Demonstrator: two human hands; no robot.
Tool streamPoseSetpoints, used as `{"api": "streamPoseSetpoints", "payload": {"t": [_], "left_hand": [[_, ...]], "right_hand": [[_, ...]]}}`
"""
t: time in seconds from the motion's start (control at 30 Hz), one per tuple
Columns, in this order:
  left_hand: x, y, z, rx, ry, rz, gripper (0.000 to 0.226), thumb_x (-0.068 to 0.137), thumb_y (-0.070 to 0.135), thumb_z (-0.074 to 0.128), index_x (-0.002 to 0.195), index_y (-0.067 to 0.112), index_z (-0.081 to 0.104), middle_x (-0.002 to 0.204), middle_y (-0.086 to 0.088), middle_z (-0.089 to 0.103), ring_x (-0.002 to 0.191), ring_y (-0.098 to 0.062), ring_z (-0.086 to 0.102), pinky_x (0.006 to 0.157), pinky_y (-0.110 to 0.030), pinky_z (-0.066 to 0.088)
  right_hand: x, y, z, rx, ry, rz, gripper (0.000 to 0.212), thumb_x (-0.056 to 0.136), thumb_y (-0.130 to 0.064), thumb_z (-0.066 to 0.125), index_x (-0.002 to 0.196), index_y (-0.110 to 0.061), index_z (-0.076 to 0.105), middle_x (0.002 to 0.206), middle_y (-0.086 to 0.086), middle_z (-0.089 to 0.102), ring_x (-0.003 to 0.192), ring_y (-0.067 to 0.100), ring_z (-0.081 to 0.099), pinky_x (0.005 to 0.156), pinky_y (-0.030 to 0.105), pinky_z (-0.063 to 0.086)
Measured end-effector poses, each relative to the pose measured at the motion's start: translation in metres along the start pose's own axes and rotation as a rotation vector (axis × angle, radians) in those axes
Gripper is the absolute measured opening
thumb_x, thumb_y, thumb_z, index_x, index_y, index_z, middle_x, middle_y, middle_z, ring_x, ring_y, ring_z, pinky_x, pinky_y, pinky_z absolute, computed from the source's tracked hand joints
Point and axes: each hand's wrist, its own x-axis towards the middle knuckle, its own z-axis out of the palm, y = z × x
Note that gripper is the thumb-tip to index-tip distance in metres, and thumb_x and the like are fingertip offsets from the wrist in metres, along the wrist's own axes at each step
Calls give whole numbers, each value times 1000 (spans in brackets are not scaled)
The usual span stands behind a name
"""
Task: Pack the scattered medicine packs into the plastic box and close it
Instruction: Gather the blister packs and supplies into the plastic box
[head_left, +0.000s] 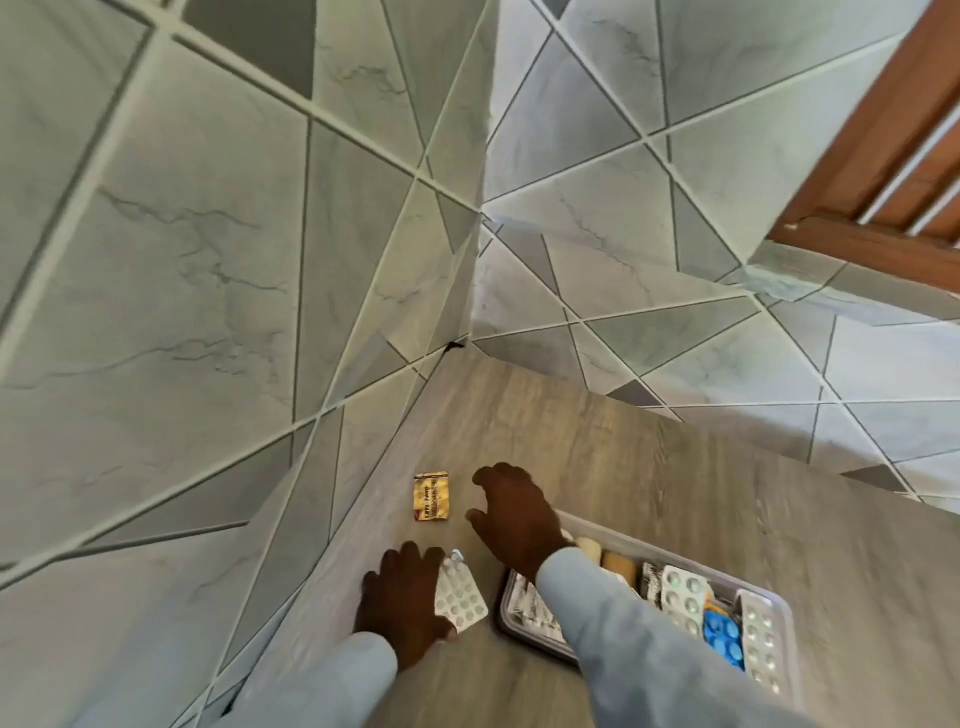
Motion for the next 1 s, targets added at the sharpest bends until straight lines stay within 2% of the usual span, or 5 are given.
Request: {"api": "streamPoseSetpoints", "payload": {"t": [0.2,0.37,0.6,0.8,1.0], "left_hand": [[10,-27,-6,125,-22,-5,95,64,53,73,142,33,22,134,-2,41,124,-26,39,103,-44,34],[13,-50,-18,157,-16,-57,89,61,47,78,135,33,32,133,-1,39,125,-26,36,103,-47,35],[16,-59,-26,74,38,-63,64,79,26,67,135,28,35,139,0,39,127,-26,38,105,-42,36],[18,-58,-34,-26,11,-147,66,71,23,72,127,31,38,130,-6,36,118,-30,48,98,-41,45],[8,-50,-51,-542,115,-129,19,73,6,61,71,25,59,79,0,64,77,-23,63,68,-34,50]], "right_hand": [[47,-20,33,-123,-211,29,86,80,-32,70,148,-18,20,155,11,24,140,33,27,111,49,29],[61,-22,59,-169,-326,59,80,88,-36,59,151,-24,11,161,9,8,147,32,7,115,53,19],[55,-30,67,-181,-180,78,75,79,-21,67,142,-18,27,141,15,37,128,37,36,104,51,35],[36,-32,47,73,-149,123,32,87,-9,51,119,-10,51,124,15,51,115,36,52,96,43,46],[-20,-8,-2,579,222,104,46,81,-2,50,122,-23,51,101,2,68,93,19,64,81,24,48]]}}
